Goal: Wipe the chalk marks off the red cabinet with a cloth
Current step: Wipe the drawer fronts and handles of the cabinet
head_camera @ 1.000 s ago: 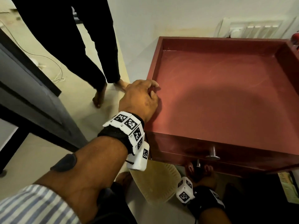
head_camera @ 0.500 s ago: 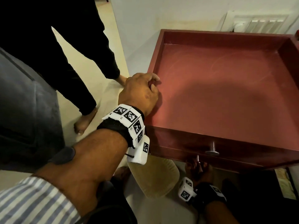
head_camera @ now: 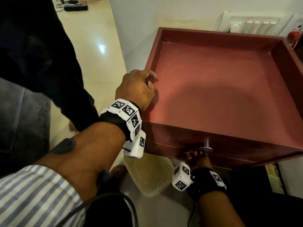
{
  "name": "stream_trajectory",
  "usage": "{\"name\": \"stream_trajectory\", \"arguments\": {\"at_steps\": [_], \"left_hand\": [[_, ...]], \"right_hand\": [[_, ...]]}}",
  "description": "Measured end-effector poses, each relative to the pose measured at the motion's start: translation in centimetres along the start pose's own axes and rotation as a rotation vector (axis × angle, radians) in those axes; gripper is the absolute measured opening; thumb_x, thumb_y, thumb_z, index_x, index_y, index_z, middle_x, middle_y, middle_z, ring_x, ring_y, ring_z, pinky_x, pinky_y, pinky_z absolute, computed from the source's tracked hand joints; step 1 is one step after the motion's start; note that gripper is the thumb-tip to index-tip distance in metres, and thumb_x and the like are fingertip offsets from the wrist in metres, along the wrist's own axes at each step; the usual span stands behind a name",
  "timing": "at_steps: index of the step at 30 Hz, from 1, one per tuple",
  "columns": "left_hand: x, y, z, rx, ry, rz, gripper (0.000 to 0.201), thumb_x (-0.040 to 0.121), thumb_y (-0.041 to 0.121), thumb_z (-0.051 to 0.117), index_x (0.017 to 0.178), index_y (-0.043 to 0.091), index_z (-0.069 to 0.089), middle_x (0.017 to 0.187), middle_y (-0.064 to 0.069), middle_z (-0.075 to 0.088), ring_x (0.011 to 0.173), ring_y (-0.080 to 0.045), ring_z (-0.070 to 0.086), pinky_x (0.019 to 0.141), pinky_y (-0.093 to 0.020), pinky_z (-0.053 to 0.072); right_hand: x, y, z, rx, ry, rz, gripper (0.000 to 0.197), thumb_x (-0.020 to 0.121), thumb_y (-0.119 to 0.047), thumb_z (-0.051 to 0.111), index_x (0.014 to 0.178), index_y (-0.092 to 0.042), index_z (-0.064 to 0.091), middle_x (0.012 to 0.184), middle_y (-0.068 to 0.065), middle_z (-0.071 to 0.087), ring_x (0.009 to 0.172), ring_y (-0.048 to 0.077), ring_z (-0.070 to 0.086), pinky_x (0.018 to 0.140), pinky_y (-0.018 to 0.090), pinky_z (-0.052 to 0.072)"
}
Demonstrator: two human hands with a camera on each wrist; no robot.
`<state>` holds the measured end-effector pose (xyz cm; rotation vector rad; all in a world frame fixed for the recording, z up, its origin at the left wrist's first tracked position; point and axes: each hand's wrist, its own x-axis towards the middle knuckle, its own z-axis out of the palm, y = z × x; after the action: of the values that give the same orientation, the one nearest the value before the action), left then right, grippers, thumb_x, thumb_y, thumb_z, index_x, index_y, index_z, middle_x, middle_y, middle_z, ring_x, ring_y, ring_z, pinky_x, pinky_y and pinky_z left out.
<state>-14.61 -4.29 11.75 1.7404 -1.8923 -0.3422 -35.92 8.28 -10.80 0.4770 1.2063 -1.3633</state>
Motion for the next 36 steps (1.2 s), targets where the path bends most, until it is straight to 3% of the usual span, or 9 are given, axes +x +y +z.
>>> {"name": "stream_trajectory", "arguments": {"at_steps": [5,9,12,16,19,23,29,32,36], "left_hand": [[-0.6,0.8,-0.6,-0.013,0.019,-0.034,0.028,0.095,0.021,0.054,0.105,0.035,0.076,0.114,0.013,0.075,0.106,-0.016,0.069,0.082,-0.024,0.048],[-1.1,1.0,-0.9,-0.037,-0.009,-0.033,0.028,0.098,0.021,0.052,0.105,0.031,0.077,0.116,0.006,0.076,0.108,-0.023,0.070,0.090,-0.032,0.055],[-2.0,0.9,-0.9,-0.064,-0.056,-0.005,0.028,0.103,0.024,0.050,0.118,0.027,0.073,0.124,-0.003,0.074,0.115,-0.030,0.068,0.097,-0.036,0.053],[-5.6,0.6,-0.8,-0.193,-0.076,-0.034,0.044,0.104,0.025,0.058,0.147,0.017,0.053,0.141,-0.017,0.062,0.129,-0.035,0.059,0.108,-0.034,0.042],[-9.3,1.0,-1.4,-0.186,0.073,-0.051,0.054,0.101,0.027,0.062,0.148,0.007,0.046,0.144,-0.020,0.054,0.134,-0.039,0.048,0.113,-0.043,0.038],[-14.5,3.3,-3.0,-0.166,0.317,0.163,0.041,0.093,0.042,0.057,0.123,0.014,0.061,0.120,-0.005,0.059,0.112,-0.025,0.053,0.096,-0.040,0.047],[-18.6,5.9,-2.4,-0.865,-0.543,0.037,0.061,0.086,0.062,0.058,0.124,0.017,0.072,0.119,-0.003,0.076,0.114,-0.017,0.071,0.103,-0.038,0.057],[-18.6,5.3,-2.0,-0.856,-0.635,0.071,0.047,0.094,0.050,0.069,0.127,0.017,0.071,0.118,-0.002,0.078,0.111,-0.015,0.074,0.095,-0.030,0.060],[-17.9,3.3,-0.2,-0.741,-0.577,-0.104,0.028,0.090,0.042,0.078,0.099,0.015,0.075,0.082,0.000,0.078,0.073,-0.011,0.073,0.071,-0.031,0.057]], "right_hand": [[-4.2,-0.3,0.2,-0.203,-0.160,0.091,0.045,0.101,-0.048,0.033,0.080,-0.014,0.054,0.057,0.007,0.059,0.043,0.017,0.051,0.038,0.017,0.038],[-7.3,0.2,-1.0,-0.449,-0.206,0.048,0.064,0.095,-0.061,0.038,0.089,-0.002,0.062,0.070,0.021,0.068,0.052,0.028,0.062,0.051,0.027,0.041],[-10.0,0.3,-2.1,-0.566,-0.189,-0.036,0.070,0.090,-0.064,0.048,0.108,0.003,0.059,0.085,0.035,0.067,0.053,0.034,0.064,0.045,0.031,0.047],[-14.2,-0.7,-2.4,-0.737,-0.315,-0.123,0.055,0.088,-0.059,0.059,0.085,-0.004,0.058,0.078,0.026,0.067,0.062,0.029,0.063,0.053,0.031,0.051],[-16.9,-1.1,-1.6,-0.837,-0.461,-0.206,0.045,0.070,-0.034,0.083,0.094,-0.005,0.057,0.073,0.019,0.061,0.056,0.025,0.059,0.058,0.039,0.049],[-20.8,-1.9,-0.4,-1.009,-0.562,-0.338,0.065,0.065,-0.031,0.079,0.119,-0.006,0.052,0.100,0.022,0.069,0.076,0.041,0.071,0.070,0.060,0.057],[-25.7,-4.4,-0.8,-0.996,-0.807,-0.615,0.011,0.093,-0.025,0.064,0.095,-0.017,0.071,0.078,-0.003,0.072,0.072,0.007,0.067,0.066,0.022,0.053],[-25.0,-4.4,-1.2,-1.016,-0.685,-0.636,0.043,0.087,-0.056,0.058,0.073,-0.018,0.074,0.066,0.001,0.071,0.064,0.013,0.067,0.067,0.033,0.054],[-22.7,-3.7,-0.8,-0.950,-0.644,-0.432,0.073,0.083,-0.078,0.046,0.113,-0.016,0.073,0.108,0.015,0.074,0.105,0.029,0.070,0.098,0.049,0.051]]}}
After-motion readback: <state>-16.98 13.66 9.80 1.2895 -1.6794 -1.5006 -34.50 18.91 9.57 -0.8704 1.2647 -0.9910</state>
